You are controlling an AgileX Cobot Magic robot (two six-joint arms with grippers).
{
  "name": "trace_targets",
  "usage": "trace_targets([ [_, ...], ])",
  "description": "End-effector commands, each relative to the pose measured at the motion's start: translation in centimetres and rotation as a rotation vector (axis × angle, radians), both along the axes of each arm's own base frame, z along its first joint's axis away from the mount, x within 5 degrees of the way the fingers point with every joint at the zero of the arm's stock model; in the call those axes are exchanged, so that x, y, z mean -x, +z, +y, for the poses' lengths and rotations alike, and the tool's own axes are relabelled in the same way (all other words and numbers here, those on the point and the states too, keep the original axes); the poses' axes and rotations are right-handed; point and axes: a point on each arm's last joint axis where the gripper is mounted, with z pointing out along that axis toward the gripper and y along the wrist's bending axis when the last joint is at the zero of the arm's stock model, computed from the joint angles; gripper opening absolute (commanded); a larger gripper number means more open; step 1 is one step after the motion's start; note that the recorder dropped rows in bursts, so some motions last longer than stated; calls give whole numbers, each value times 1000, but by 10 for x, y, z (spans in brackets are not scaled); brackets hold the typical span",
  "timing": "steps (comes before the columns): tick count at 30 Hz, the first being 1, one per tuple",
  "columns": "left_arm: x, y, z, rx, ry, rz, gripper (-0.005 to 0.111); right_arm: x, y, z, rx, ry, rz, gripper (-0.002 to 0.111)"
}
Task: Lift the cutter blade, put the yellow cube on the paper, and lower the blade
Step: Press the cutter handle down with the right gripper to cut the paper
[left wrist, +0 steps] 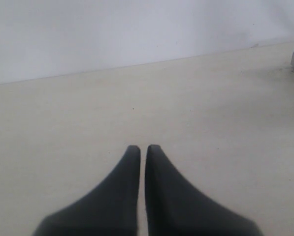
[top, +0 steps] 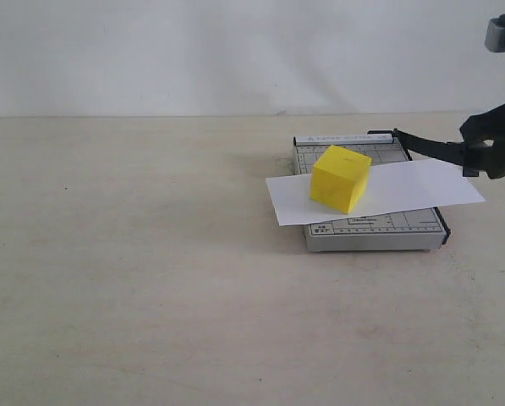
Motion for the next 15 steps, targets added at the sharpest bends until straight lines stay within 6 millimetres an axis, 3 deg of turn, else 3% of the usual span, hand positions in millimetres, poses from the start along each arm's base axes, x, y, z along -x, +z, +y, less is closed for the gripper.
trace_targets([
  [1,0,0,0,8,-2,-9,4,27,-24,-2,21,29,39,3],
  [7,0,0,0,8,-2,-9,4,56,-69,-3,23,16,121,3],
  [15,0,0,0,8,-2,-9,4,81,-110,-3,-12,-49,119,3],
])
